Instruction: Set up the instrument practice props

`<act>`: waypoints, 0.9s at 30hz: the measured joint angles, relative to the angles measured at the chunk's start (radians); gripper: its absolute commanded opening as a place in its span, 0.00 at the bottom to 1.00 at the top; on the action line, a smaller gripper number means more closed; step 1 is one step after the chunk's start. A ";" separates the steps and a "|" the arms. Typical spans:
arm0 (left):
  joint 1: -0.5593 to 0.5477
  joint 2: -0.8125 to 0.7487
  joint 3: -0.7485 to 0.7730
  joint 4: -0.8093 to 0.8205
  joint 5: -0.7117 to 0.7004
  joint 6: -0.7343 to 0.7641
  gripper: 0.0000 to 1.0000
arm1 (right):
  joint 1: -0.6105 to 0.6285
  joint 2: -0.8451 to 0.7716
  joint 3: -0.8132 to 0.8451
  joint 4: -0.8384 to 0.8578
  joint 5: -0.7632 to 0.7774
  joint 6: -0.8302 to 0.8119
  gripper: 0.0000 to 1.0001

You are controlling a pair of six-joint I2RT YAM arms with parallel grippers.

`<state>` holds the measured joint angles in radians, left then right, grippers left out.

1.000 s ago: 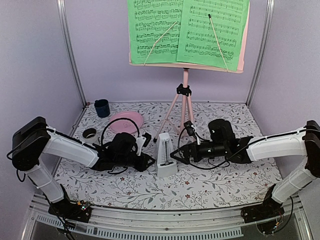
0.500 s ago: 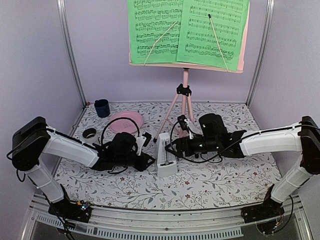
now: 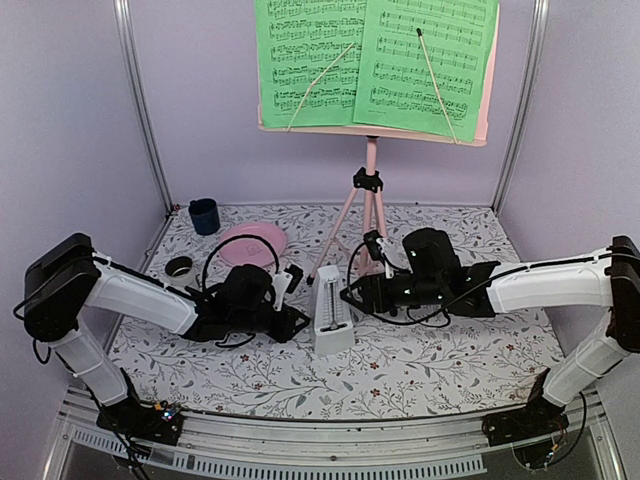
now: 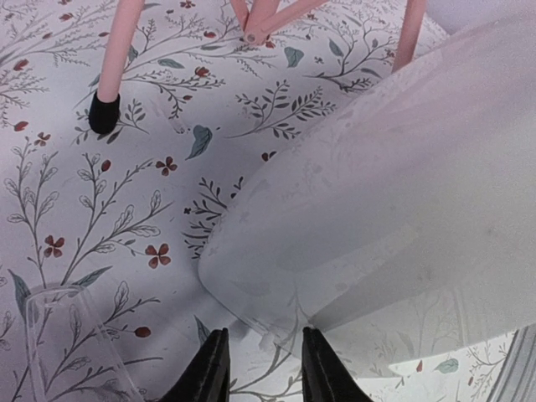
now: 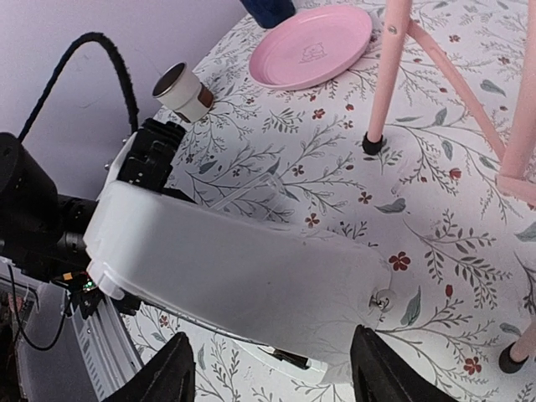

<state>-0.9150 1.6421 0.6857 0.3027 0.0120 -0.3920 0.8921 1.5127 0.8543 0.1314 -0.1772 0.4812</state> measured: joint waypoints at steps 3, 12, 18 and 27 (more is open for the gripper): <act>0.000 0.000 0.000 0.000 0.000 0.002 0.31 | 0.000 -0.008 -0.005 0.002 -0.002 0.001 0.81; 0.000 0.000 0.003 -0.001 -0.001 0.003 0.32 | 0.037 -0.003 0.007 0.003 -0.008 -0.014 0.83; 0.000 0.000 0.004 -0.002 -0.002 0.006 0.31 | 0.050 0.032 0.058 0.000 0.012 -0.021 0.71; 0.000 0.000 0.008 -0.002 -0.001 0.006 0.31 | 0.051 0.036 0.061 -0.030 0.080 -0.013 0.52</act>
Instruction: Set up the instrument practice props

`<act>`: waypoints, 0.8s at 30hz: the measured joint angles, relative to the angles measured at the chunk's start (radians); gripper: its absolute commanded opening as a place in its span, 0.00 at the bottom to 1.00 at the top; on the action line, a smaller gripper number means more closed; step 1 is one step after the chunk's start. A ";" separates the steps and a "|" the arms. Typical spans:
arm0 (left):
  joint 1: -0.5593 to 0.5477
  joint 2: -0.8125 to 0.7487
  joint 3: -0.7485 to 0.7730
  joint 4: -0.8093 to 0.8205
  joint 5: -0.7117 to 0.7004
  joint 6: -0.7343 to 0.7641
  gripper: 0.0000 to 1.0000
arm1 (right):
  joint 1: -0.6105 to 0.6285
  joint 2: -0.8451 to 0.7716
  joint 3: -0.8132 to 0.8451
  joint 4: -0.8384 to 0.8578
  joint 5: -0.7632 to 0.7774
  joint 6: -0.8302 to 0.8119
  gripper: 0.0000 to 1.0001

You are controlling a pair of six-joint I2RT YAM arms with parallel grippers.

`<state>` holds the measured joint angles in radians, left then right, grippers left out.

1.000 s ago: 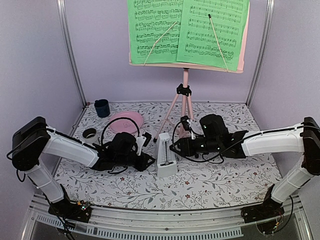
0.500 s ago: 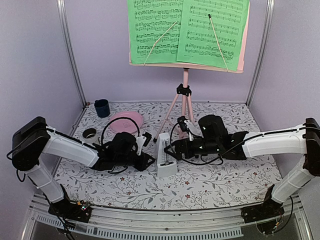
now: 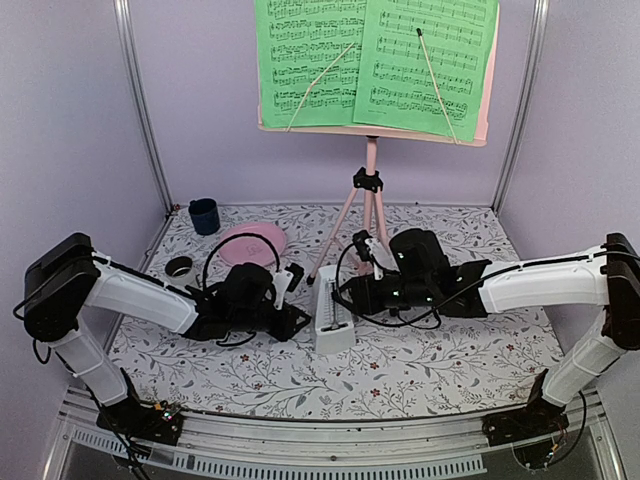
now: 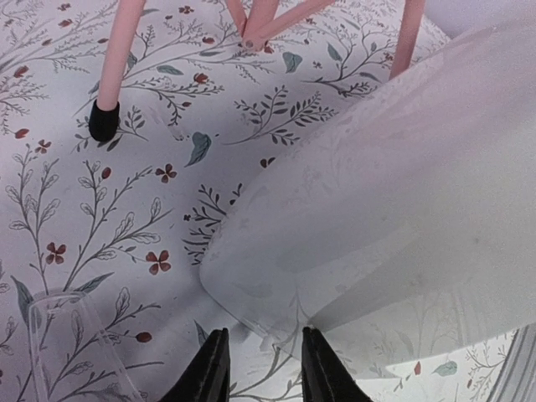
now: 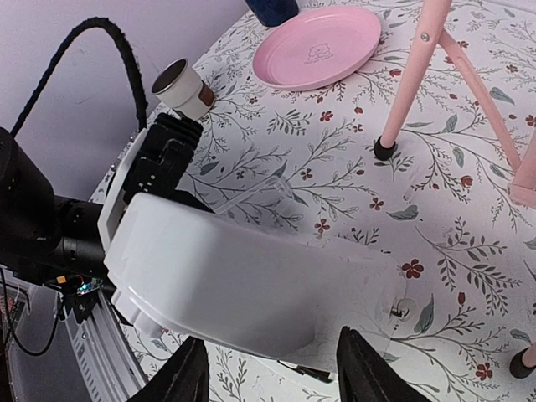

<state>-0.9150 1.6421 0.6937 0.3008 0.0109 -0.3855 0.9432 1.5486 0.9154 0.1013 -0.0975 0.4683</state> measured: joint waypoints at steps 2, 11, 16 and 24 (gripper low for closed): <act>0.000 0.000 0.003 0.000 0.000 0.000 0.31 | 0.000 0.000 0.000 -0.008 0.011 0.003 0.51; 0.000 0.000 0.006 0.000 0.000 0.000 0.31 | 0.000 -0.010 -0.013 -0.012 0.016 0.003 0.76; 0.000 0.000 0.006 0.000 0.000 0.000 0.32 | 0.006 -0.009 -0.011 -0.002 0.013 0.002 0.72; 0.000 0.000 0.006 0.000 0.000 0.000 0.31 | 0.013 0.003 0.011 0.003 0.026 0.006 0.46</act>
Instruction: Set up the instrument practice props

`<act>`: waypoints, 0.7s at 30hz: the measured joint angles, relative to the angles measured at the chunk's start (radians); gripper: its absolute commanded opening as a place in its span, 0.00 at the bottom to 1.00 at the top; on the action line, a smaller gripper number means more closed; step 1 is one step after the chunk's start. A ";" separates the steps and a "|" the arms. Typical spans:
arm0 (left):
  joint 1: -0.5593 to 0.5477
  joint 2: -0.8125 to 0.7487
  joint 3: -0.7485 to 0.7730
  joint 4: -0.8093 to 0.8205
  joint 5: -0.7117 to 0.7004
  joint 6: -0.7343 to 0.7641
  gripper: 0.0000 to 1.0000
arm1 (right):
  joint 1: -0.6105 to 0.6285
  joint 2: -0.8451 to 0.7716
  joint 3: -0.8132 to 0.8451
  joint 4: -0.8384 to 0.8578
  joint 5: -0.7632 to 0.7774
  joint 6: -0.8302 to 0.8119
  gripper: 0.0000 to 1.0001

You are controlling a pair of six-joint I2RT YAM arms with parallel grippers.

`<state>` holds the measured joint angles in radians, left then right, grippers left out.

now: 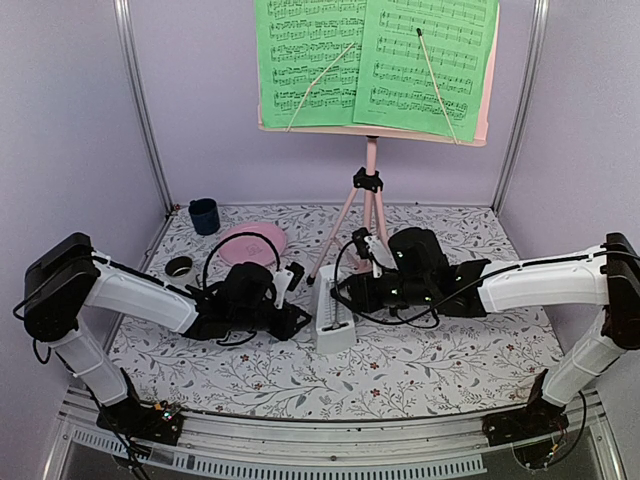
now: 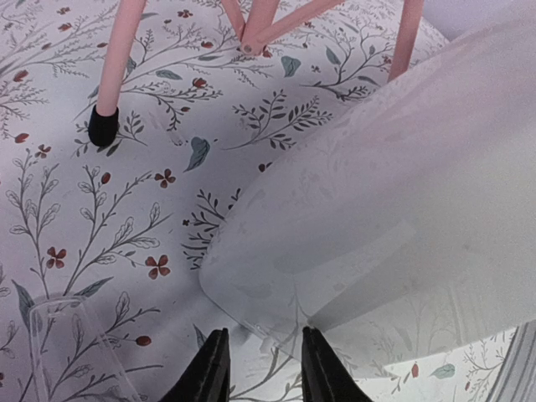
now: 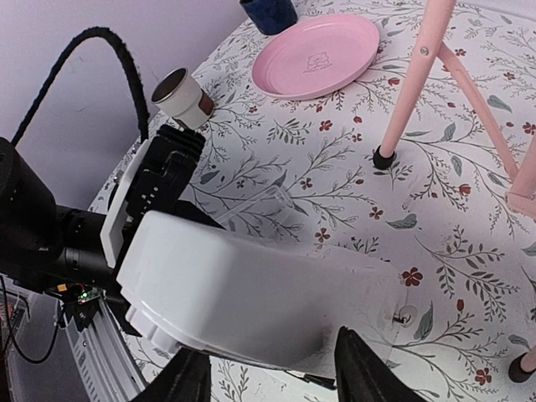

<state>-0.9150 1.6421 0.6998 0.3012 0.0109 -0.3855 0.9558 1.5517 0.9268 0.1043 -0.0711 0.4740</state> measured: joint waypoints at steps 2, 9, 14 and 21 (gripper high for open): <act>0.000 0.000 0.000 0.001 0.000 0.000 0.31 | 0.000 0.000 0.000 0.000 0.007 0.003 0.43; 0.000 0.000 0.000 0.001 0.002 0.000 0.32 | 0.002 -0.026 -0.017 -0.010 0.029 0.005 0.37; 0.000 0.000 0.002 0.000 0.002 0.008 0.31 | 0.002 -0.056 -0.047 -0.015 0.043 0.006 0.45; 0.000 0.000 0.010 -0.001 0.002 0.015 0.32 | 0.002 -0.060 -0.057 -0.014 0.031 0.003 0.63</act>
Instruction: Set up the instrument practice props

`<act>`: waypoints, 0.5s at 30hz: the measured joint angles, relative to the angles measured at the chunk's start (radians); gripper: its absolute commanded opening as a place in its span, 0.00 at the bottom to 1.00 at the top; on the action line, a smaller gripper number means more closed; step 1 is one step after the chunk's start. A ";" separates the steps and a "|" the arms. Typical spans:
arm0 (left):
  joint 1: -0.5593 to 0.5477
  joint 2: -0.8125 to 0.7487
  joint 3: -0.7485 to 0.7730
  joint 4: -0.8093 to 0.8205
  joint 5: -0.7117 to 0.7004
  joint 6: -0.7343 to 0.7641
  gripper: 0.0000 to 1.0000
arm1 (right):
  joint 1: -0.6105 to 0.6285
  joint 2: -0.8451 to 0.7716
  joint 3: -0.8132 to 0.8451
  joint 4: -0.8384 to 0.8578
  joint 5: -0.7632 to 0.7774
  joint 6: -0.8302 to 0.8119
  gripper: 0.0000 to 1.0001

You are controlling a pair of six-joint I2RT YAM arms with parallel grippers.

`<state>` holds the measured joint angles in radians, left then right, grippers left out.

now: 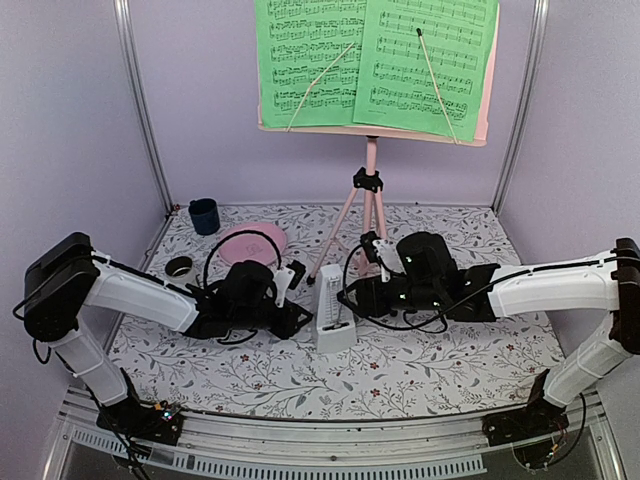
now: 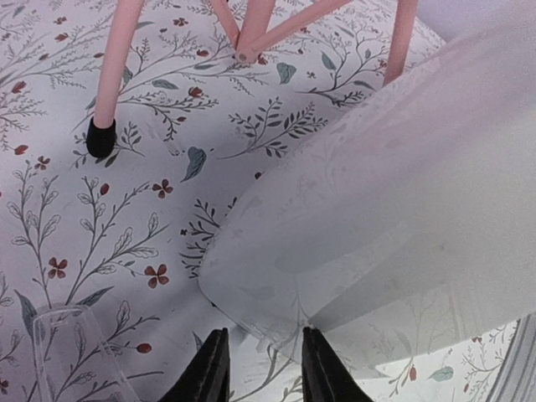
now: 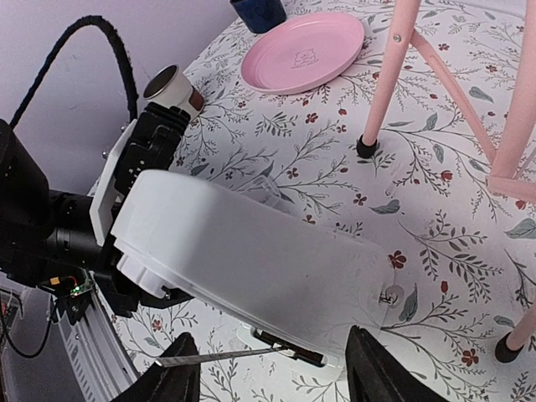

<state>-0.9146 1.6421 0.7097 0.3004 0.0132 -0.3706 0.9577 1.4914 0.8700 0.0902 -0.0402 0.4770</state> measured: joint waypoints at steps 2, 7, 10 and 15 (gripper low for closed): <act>0.000 0.000 0.002 0.000 0.000 0.000 0.32 | 0.000 0.000 0.000 0.001 -0.004 -0.002 0.67; 0.000 0.000 0.003 0.001 0.000 0.000 0.32 | 0.001 0.000 0.000 0.008 -0.018 -0.003 0.74; 0.000 0.000 0.003 0.001 -0.001 0.000 0.32 | 0.005 0.000 0.001 0.008 -0.021 -0.003 0.74; 0.000 0.000 0.003 0.001 -0.002 0.000 0.32 | 0.006 0.000 0.003 0.006 -0.008 -0.005 0.70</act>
<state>-0.9146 1.6421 0.7128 0.3012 0.0116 -0.3702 0.9642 1.4914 0.8730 0.0959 -0.0483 0.4721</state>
